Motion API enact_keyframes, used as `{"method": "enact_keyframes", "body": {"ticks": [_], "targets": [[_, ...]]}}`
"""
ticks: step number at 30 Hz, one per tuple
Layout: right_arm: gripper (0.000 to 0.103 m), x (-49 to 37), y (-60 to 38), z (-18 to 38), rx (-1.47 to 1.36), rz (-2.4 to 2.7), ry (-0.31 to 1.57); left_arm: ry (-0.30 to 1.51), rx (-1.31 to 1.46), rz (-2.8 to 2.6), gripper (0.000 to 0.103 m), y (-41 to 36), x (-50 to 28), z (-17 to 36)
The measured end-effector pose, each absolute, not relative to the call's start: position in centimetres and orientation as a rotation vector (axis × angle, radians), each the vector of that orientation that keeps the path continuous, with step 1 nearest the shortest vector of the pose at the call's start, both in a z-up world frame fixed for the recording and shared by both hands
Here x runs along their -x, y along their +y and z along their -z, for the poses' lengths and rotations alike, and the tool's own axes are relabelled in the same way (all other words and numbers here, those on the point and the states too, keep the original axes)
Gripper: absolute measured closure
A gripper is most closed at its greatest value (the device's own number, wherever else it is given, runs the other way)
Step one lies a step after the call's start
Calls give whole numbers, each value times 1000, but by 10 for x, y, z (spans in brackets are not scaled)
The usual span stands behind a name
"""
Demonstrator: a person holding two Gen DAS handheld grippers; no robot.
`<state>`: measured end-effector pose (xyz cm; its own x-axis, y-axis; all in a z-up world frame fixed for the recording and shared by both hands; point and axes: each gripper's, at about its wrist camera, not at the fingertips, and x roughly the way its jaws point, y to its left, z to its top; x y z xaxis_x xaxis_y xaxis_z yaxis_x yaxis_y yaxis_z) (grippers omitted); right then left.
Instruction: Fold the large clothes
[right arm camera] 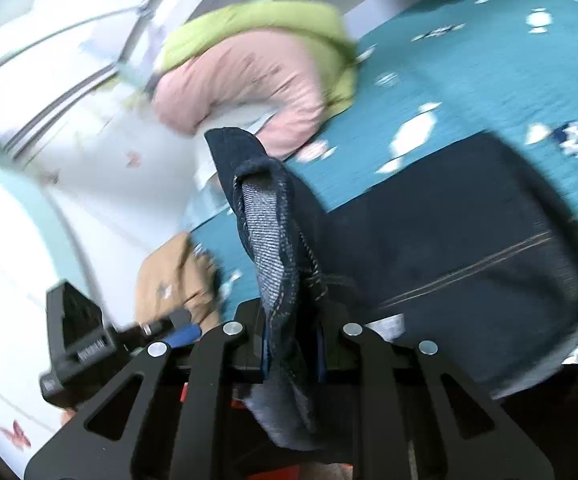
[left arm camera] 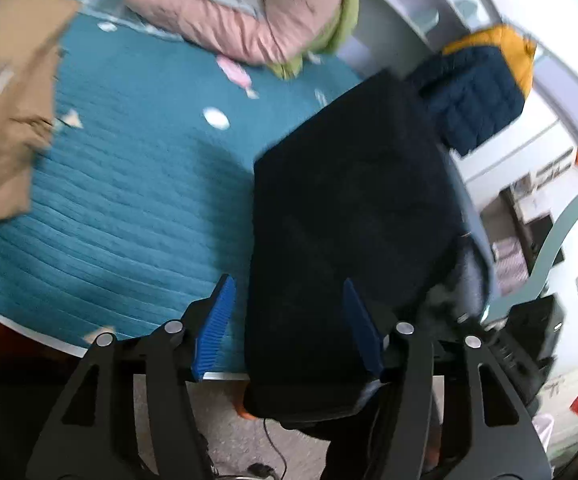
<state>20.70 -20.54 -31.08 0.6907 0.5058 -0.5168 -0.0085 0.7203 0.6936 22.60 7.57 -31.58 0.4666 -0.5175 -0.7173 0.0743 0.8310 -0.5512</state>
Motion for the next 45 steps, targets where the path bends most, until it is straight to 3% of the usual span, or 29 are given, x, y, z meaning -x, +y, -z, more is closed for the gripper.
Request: {"method": "enact_keyframes", "body": {"ticks": [4,12,17,21,28,33,34,35,36,39,41,42,43,44,45], "targets": [[88,-203,-246,323,-729,-218,770,1090,407,380,33,33,-235,343],[90,-188,-308,362,-802,-76,794,1170,330,354,23,-8,-245,383],[89,-200,-338,393,-869,-44,869,1227,285,365,22,-25,-249,407],[69,-186,-344,377,-823,69,893,1259,264,353,22,-34,-251,423],[66,-174,-327,329,-669,-113,848,1252,215,347,22,-46,-249,421],[69,-203,-311,380,-650,-120,1091,1252,188,319,22,-57,-251,417],[74,-204,-314,392,-633,-90,1128,1251,181,320,22,-62,-253,416],[95,-203,-320,407,-616,-41,1165,1257,177,328,22,-63,-253,416],[103,-199,-329,417,-639,-11,1170,1268,176,338,22,-64,-252,416],[103,-193,-342,415,-728,-35,1139,1270,195,364,21,-65,-251,416],[97,-189,-346,406,-747,-49,1097,1263,220,380,21,-62,-251,416],[87,-183,-352,400,-777,-48,1055,1263,231,386,21,-60,-251,416],[74,-179,-359,396,-790,-34,1024,1270,248,390,21,-56,-251,418],[44,-176,-365,394,-791,-3,1002,1280,264,388,21,-50,-251,420],[30,-172,-373,393,-787,48,995,1290,272,385,20,-49,-252,422]]}}
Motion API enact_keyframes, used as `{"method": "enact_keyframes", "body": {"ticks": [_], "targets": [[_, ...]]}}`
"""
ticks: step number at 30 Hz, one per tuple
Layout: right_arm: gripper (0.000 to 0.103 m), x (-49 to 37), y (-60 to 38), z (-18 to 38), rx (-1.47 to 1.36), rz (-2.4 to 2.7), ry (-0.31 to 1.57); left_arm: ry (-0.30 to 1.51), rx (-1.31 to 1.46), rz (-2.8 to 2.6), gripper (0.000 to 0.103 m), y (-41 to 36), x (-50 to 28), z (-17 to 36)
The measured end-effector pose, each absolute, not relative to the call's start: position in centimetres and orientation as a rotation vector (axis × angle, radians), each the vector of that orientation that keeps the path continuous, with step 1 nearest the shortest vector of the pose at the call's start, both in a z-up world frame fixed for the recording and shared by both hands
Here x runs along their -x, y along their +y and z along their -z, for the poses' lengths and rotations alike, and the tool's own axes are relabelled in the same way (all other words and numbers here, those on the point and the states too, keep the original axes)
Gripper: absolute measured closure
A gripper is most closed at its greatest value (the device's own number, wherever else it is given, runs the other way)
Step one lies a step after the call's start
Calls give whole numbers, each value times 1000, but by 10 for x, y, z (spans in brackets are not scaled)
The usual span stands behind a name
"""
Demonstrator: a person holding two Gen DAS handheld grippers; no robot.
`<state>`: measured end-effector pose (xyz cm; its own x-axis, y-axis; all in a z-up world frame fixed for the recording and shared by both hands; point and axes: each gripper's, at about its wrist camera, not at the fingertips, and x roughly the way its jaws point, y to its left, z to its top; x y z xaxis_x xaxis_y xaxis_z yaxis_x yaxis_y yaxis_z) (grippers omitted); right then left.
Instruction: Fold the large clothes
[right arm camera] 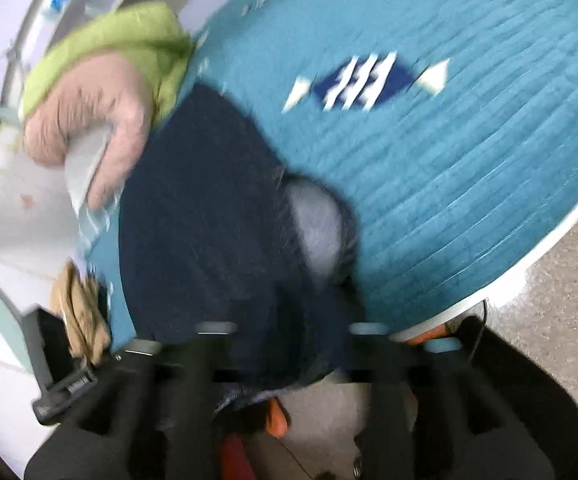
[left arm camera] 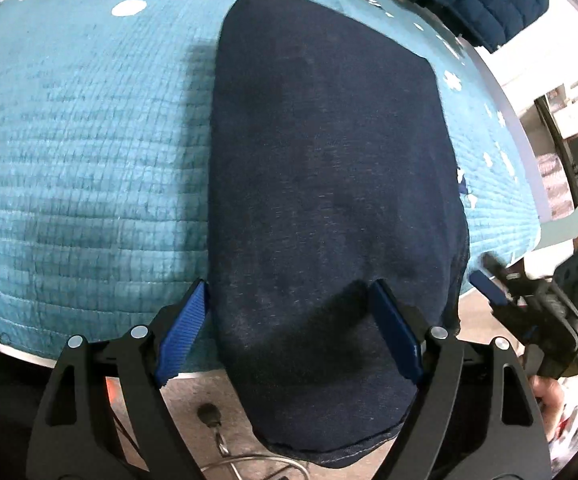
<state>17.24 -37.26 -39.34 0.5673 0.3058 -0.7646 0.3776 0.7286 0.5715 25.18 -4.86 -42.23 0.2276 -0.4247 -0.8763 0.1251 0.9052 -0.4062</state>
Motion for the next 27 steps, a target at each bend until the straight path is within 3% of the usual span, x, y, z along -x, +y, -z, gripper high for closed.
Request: {"method": "enact_keyframes", "body": {"ticks": [8,22,27], "targets": [[30,-190,-373,429,-880,-9,1126,1326,296,382,19,-50,-255,434],[32,-196,-374,435,-1048,-104,1087,1359,314,380,16,-58,-258,439],[39,-197,-368,438,-1095,-209,1061,1364,318,377,14,-62,-261,442]]}}
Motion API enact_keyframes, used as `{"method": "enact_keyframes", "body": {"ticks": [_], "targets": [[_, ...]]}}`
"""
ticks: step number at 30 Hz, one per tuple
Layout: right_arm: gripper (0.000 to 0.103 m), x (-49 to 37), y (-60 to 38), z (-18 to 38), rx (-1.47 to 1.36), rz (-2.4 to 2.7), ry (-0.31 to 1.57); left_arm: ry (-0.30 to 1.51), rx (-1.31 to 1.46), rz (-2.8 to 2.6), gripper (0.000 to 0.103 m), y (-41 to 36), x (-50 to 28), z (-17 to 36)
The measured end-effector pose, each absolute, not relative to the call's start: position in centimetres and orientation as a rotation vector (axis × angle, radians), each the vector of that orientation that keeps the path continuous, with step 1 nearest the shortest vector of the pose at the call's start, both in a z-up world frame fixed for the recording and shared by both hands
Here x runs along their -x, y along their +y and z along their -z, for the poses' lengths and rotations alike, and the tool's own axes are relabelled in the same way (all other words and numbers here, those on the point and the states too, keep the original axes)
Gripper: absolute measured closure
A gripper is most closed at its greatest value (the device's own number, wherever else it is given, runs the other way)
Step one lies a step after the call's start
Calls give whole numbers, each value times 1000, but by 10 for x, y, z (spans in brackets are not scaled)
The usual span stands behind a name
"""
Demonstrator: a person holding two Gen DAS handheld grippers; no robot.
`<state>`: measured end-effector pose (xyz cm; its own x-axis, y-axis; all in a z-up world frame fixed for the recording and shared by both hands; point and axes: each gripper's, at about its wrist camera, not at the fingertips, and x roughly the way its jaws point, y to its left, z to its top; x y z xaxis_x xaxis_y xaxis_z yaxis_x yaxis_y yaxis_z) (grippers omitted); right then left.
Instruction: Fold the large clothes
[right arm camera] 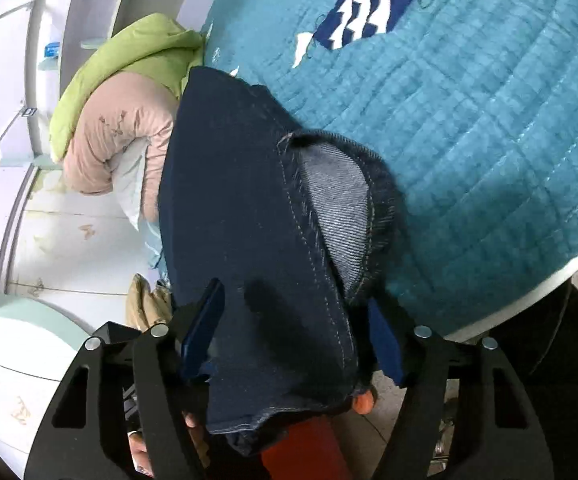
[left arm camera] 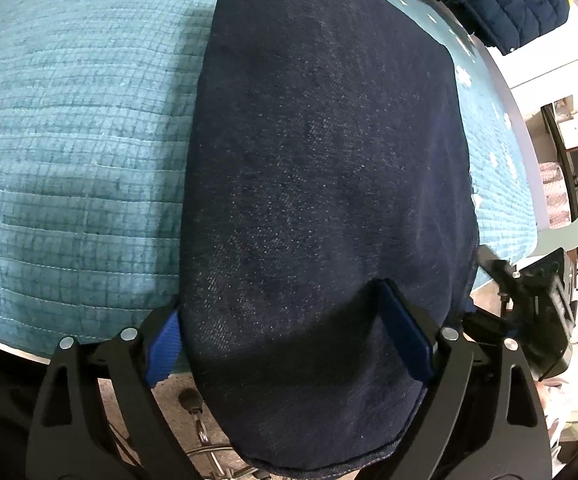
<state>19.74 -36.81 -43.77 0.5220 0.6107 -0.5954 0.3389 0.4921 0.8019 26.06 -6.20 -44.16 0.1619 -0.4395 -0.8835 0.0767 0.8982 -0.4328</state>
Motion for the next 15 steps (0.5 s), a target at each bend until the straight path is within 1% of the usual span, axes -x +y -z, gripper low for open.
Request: {"method": "enact_keyframes", "body": {"ticks": [4,5,6,7,10,12,14,15], "targets": [[38,-204,-367,447,-1156,-176,1026,1360,324,366,12,-66,-262,443],[36,-205,-366,447,-1153,-178,1021,1360,321,364,11,-68,-262,443],[28,-207,-364,447,-1158,-195,1007,1360,317,359,10,-70,-262,443],[27,-208,-362,446,-1158,-202,1003,1361,315,353,10,-72,-263,443],[38,-208,-357,437,-1155,-234,973,1357,306,345,10,-73,-264,443],[46,-208,-361,445,-1205,-224,965,1351,302,345,10,-75,-263,442],[49,-213,-363,456,-1216,-202,983,1338,272,332,11,-79,-262,442],[55,-215,-361,454,-1183,-182,993,1333,260,326,12,-82,-261,442]]}}
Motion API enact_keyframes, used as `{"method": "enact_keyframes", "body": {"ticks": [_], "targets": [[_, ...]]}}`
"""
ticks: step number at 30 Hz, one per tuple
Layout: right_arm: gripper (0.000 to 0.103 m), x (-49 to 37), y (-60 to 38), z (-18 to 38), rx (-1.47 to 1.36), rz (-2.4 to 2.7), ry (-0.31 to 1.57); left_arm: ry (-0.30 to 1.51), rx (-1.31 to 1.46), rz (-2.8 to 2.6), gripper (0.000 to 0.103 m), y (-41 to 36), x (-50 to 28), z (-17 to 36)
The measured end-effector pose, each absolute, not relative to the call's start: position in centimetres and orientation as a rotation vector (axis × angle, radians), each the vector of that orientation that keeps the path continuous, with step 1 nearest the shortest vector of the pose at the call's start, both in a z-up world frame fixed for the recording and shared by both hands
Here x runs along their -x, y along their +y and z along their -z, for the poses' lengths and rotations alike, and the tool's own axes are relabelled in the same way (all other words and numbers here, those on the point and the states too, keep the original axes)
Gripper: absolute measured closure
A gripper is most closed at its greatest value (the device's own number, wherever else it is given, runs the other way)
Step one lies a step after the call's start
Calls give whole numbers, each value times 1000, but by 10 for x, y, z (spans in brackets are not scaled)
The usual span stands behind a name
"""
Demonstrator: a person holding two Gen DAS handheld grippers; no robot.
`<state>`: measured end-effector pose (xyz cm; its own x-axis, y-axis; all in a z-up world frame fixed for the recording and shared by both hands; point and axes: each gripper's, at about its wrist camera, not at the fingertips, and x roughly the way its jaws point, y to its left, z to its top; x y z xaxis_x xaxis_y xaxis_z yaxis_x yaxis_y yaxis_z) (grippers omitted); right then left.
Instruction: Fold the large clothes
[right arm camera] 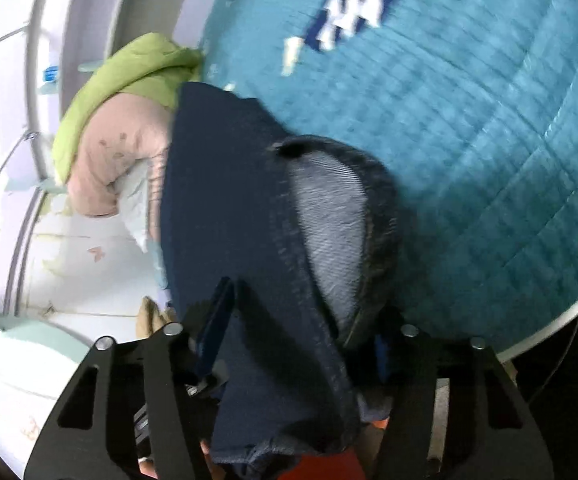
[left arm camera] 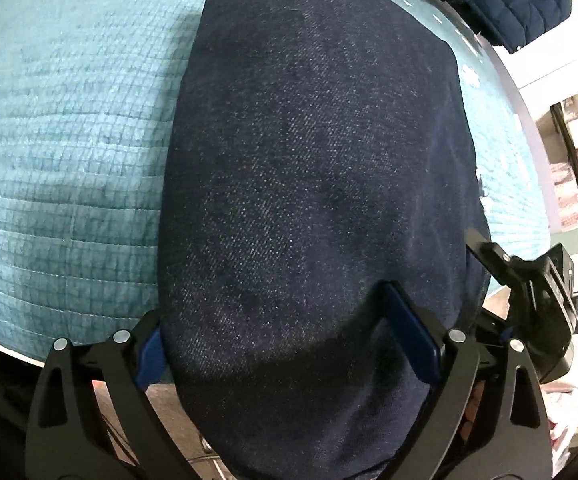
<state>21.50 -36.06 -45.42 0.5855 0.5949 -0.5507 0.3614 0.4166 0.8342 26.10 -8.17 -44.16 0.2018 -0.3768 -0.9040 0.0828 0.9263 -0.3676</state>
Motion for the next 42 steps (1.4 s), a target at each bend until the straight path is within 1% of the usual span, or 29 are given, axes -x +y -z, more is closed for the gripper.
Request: {"method": "enact_keyframes", "body": {"ticks": [1,2,3,5,6,7,8,10,18,25,32,37,42], "targets": [[58,-215,-357,448,-1128,-167,1007,1322,243,331,25,-85,-260,438],[66,-215,-351,438,-1055,-154,1020,1313,216,330,32,-88,-258,435],[79,-215,-345,427,-1018,-164,1009,1302,180,329,36,-90,-256,431],[84,-214,-338,411,-1029,-214,965,1280,164,343,49,-88,-253,425],[84,-215,-334,405,-1061,-259,939,1272,168,349,53,-85,-253,422],[84,-215,-331,404,-1094,-291,921,1259,166,355,60,-83,-252,419],[85,-215,-327,400,-1108,-314,908,1240,155,361,63,-82,-250,414],[85,-217,-316,389,-1080,-320,902,1194,107,376,66,-79,-245,400],[85,-234,-256,328,-934,-453,849,1037,62,342,68,-34,-232,341],[85,-266,-169,267,-818,-629,789,909,104,270,68,53,-232,271],[85,-313,-47,218,-760,-837,738,785,85,132,68,172,-235,196],[85,-348,55,204,-751,-952,750,732,45,12,68,256,-237,164],[85,-369,140,215,-754,-1008,805,734,42,-80,68,335,-240,161]]}}
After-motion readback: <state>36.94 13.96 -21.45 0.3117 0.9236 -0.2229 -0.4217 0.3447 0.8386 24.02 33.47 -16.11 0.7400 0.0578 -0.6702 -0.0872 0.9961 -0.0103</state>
